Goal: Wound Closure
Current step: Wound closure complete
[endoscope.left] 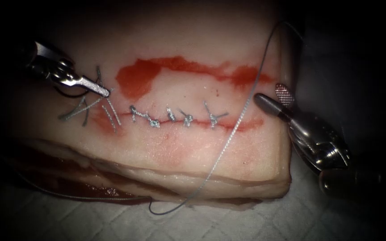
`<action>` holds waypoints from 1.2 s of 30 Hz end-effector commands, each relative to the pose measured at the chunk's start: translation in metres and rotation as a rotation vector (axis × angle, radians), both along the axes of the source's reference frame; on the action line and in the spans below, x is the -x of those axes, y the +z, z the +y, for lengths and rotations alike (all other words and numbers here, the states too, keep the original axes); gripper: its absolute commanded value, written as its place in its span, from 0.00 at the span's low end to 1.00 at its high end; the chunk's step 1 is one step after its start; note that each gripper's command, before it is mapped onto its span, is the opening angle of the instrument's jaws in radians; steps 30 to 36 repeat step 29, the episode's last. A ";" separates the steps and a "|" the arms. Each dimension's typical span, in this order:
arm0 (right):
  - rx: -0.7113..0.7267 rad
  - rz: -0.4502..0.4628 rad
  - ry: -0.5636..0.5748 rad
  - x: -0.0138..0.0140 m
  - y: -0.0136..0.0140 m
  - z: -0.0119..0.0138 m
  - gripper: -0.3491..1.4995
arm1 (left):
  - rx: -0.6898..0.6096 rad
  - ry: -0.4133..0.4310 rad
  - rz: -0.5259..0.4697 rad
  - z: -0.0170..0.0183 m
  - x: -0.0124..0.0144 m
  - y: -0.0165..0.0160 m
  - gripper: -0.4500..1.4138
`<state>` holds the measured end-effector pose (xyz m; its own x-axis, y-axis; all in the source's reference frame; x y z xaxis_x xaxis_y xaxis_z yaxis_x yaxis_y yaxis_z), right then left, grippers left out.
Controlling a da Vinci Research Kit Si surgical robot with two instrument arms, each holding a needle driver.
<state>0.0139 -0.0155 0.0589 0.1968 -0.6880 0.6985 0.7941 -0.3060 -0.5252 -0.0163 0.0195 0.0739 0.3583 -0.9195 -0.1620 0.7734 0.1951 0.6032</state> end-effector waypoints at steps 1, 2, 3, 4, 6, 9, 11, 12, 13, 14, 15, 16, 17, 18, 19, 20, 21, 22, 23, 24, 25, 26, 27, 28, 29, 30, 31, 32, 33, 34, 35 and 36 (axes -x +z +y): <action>0.002 0.003 0.000 -0.0009 0.0005 0.0002 0.88 | 0.021 0.007 0.000 0.0006 0.0005 0.0000 0.88; 0.002 0.003 0.001 -0.0009 0.0005 0.0001 0.88 | 0.063 0.042 -0.005 0.0010 0.0005 -0.0007 0.91; 0.002 0.003 0.001 -0.0009 0.0005 0.0001 0.88 | 0.095 0.073 -0.011 0.0012 0.0005 -0.0012 0.93; 0.002 0.003 0.001 -0.0009 0.0004 0.0000 0.87 | 0.113 0.080 -0.003 0.0015 0.0005 -0.0018 0.93; 0.002 0.002 0.002 -0.0010 0.0004 0.0000 0.87 | 0.155 0.061 -0.005 0.0025 0.0006 -0.0032 0.93; 0.002 0.002 0.002 -0.0010 0.0004 -0.0001 0.88 | 0.297 0.018 0.006 0.0035 0.0009 -0.0053 0.89; 0.004 -0.001 -0.001 -0.0009 0.0003 0.0000 0.89 | 0.403 -0.035 0.010 0.0031 0.0009 -0.0065 0.87; 0.001 -0.003 -0.003 -0.0008 0.0002 0.0000 0.90 | 0.456 -0.070 -0.036 0.0024 0.0008 -0.0072 0.87; 0.000 -0.003 -0.003 -0.0007 0.0002 0.0000 0.91 | 0.482 -0.128 -0.086 0.0017 0.0005 -0.0077 0.86; 0.000 -0.003 -0.003 -0.0007 0.0001 0.0000 0.91 | 0.496 -0.184 -0.139 0.0009 0.0002 -0.0081 0.80; 0.000 -0.003 -0.002 -0.0007 0.0002 0.0001 0.91 | 0.525 -0.203 -0.188 0.0004 0.0002 -0.0083 0.77; 0.000 -0.003 -0.002 -0.0007 0.0002 0.0002 0.91 | 0.557 -0.211 -0.259 0.0002 0.0003 -0.0087 0.77; 0.000 -0.004 -0.001 -0.0007 0.0002 0.0002 0.92 | 0.572 -0.221 -0.306 0.0001 0.0003 -0.0088 0.78; 0.004 0.000 0.001 -0.0007 0.0003 0.0002 0.92 | 0.593 -0.223 -0.342 0.0002 0.0004 -0.0090 0.79; 0.004 0.000 0.001 -0.0007 0.0003 0.0002 0.92 | 0.593 -0.223 -0.342 0.0002 0.0004 -0.0090 0.79; 0.008 0.004 0.002 -0.0006 0.0002 0.0002 0.92 | 0.640 -0.235 -0.368 0.0004 0.0008 -0.0090 0.84; 0.009 0.006 0.002 -0.0006 0.0001 0.0002 0.92 | 0.646 -0.248 -0.374 0.0005 0.0009 -0.0090 0.85; 0.008 0.006 0.002 -0.0006 0.0001 0.0002 0.92 | 0.652 -0.259 -0.383 0.0004 0.0010 -0.0088 0.85; 0.007 0.006 0.002 -0.0006 0.0000 0.0002 0.92 | 0.655 -0.262 -0.385 0.0004 0.0010 -0.0086 0.84; 0.008 0.006 0.006 -0.0006 -0.0001 0.0003 0.91 | 0.658 -0.264 -0.382 0.0003 0.0011 -0.0084 0.84; 0.008 0.006 0.006 -0.0006 -0.0001 0.0003 0.91 | 0.658 -0.264 -0.382 0.0003 0.0011 -0.0084 0.84; 0.005 0.006 0.007 -0.0006 -0.0003 0.0004 0.90 | 0.660 -0.265 -0.379 0.0003 0.0011 -0.0083 0.84; 0.000 0.007 0.009 -0.0005 -0.0007 0.0006 0.90 | 0.666 -0.266 -0.377 0.0000 0.0010 -0.0078 0.84; -0.001 0.009 0.010 -0.0005 -0.0009 0.0007 0.89 | 0.669 -0.267 -0.376 -0.0002 0.0011 -0.0076 0.83; 0.005 0.018 0.015 -0.0005 -0.0012 0.0008 0.89 | 0.667 -0.261 -0.387 -0.0004 0.0013 -0.0073 0.83; 0.005 0.018 0.015 -0.0005 -0.0012 0.0008 0.89 | 0.667 -0.261 -0.387 -0.0004 0.0013 -0.0073 0.83; 0.005 0.018 0.015 -0.0005 -0.0012 0.0008 0.89 | 0.667 -0.261 -0.387 -0.0004 0.0013 -0.0073 0.83; 0.005 0.018 0.015 -0.0005 -0.0012 0.0008 0.89 | 0.667 -0.261 -0.387 -0.0004 0.0013 -0.0073 0.83; 0.005 0.018 0.015 -0.0005 -0.0012 0.0008 0.89 | 0.667 -0.261 -0.387 -0.0004 0.0013 -0.0073 0.83; 0.005 0.018 0.015 -0.0005 -0.0012 0.0008 0.89 | 0.667 -0.261 -0.387 -0.0004 0.0013 -0.0073 0.83; 0.005 0.018 0.015 -0.0005 -0.0012 0.0008 0.89 | 0.667 -0.261 -0.387 -0.0004 0.0013 -0.0073 0.83; 0.005 0.018 0.015 -0.0005 -0.0012 0.0008 0.89 | 0.667 -0.261 -0.387 -0.0004 0.0013 -0.0073 0.83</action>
